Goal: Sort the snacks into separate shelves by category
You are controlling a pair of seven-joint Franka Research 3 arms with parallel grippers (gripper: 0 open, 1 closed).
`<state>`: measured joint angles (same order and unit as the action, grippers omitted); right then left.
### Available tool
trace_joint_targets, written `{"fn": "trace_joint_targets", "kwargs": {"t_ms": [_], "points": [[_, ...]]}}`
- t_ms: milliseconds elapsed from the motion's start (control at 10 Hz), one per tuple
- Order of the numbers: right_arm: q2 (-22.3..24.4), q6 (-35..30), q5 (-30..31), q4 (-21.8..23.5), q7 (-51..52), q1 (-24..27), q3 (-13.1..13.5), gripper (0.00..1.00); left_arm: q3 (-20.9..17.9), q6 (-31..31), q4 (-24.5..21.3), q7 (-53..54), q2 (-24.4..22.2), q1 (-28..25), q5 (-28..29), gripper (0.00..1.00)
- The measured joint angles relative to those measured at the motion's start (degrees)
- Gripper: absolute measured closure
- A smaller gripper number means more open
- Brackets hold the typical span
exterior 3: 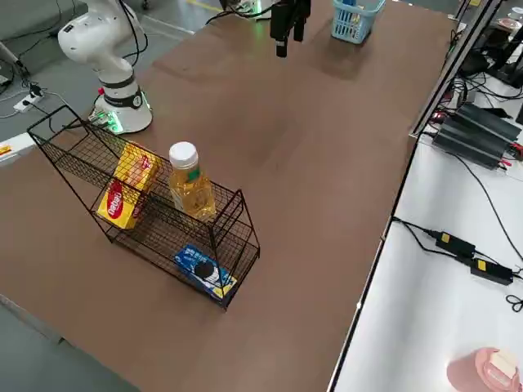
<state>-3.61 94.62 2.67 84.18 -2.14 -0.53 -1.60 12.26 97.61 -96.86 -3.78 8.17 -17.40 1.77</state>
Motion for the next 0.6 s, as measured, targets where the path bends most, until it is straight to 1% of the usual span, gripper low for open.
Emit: {"fn": "trace_joint_targets", "kwargs": {"t_ms": [300,400,600], "points": [[0.0,0.6,-1.6,-0.2,-2.2,-0.1,-0.3,0.01,0.2,12.6,-18.8,0.0,-7.7,0.1,0.0,0.0],[0.0,0.6,-1.6,-0.2,-3.9,-0.5,-0.5,0.01,0.2,15.3,-23.8,0.0,-9.7,0.0,0.0,0.02],[-0.1,0.6,-1.6,-0.2,-5.0,-1.0,-0.7,0.01,0.1,22.0,-31.8,0.3,-11.9,-1.2,0.0,0.01]]}}
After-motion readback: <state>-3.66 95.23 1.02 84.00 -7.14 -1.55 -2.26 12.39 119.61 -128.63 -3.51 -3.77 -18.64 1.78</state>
